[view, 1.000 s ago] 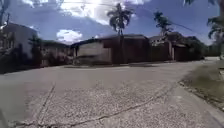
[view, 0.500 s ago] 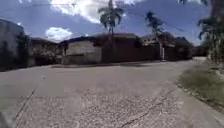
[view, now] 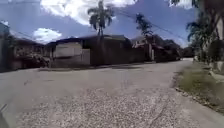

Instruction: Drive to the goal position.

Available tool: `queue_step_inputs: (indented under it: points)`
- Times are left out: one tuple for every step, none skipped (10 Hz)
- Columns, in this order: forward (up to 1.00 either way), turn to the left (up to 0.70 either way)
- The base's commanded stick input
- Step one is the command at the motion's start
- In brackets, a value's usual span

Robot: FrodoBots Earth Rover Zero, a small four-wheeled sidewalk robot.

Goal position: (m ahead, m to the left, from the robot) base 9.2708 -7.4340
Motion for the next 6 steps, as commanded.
queue_step_inputs:
  points:
    - [0.70,0.00]
    - [0.70,0.00]
    - [0.70,0.00]
    - [0.70,0.00]
    - [0.70,0.00]
    - [0.70,-0.10]
